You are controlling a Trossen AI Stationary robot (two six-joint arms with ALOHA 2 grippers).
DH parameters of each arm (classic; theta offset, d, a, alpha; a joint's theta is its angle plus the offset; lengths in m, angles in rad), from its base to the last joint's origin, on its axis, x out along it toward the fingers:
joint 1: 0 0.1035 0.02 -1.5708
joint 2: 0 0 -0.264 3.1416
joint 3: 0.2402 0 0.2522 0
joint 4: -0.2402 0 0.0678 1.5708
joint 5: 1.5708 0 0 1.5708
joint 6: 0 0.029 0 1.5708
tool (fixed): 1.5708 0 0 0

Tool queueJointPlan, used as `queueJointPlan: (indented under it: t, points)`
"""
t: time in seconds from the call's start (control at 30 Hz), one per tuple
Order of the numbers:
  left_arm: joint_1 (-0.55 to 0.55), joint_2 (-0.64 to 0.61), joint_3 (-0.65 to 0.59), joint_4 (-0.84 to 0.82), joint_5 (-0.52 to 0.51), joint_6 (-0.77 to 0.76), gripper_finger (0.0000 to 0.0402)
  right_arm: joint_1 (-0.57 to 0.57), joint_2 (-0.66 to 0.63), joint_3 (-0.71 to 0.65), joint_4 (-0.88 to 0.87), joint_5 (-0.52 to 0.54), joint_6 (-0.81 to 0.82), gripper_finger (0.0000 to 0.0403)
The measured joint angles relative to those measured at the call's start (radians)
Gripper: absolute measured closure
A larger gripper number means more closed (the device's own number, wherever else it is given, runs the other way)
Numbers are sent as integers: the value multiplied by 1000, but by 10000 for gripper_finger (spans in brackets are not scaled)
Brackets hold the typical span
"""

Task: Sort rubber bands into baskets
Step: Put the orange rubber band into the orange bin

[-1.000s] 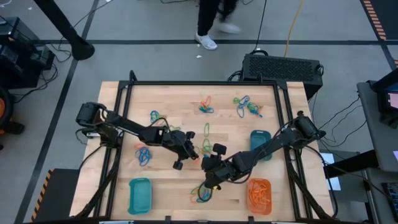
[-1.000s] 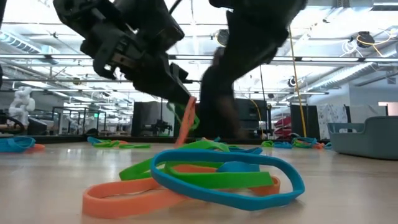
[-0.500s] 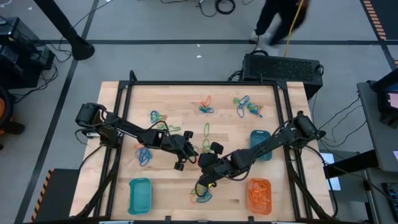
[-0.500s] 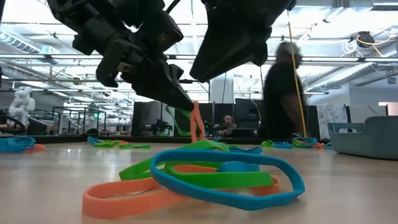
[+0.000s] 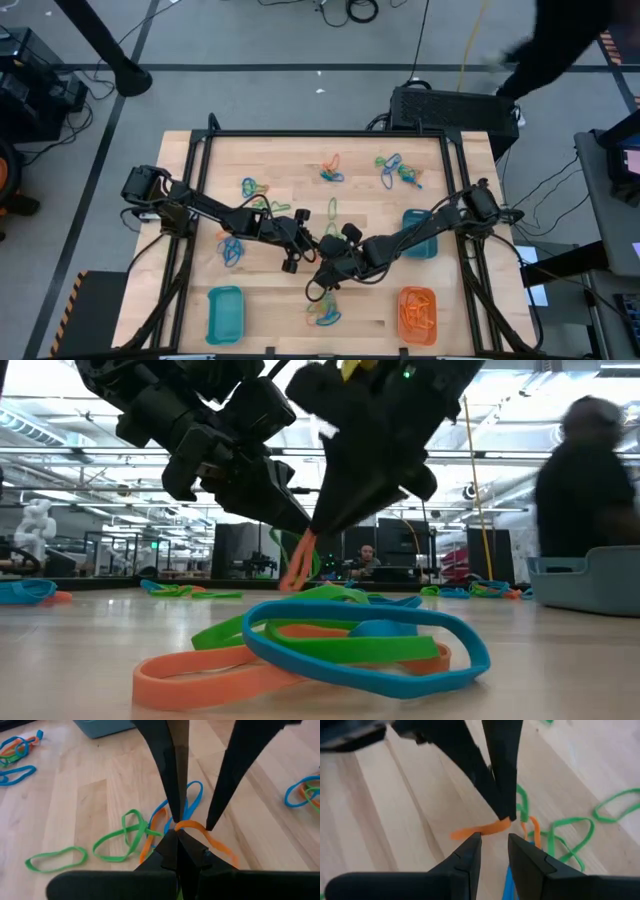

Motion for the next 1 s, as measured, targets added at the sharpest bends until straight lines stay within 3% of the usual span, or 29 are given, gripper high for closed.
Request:
queueJointPlan:
  t: [0.2, 0.4, 0.67, 1.0]
  points:
    - [0, 0, 0, -5, -7, 0, 401, -12, 20, 0, 1, -4, -11, 314]
    - [0, 0, 0, -34, -59, 8, 401, -9, 19, 0, 5, -78, -23, 314]
    - [-1, 0, 0, -34, -97, 2, 402, -30, 19, 0, 15, -46, 65, 314]
    - [-10, 0, 0, 1, -106, 0, 402, -45, 19, 0, 58, -45, 48, 314]
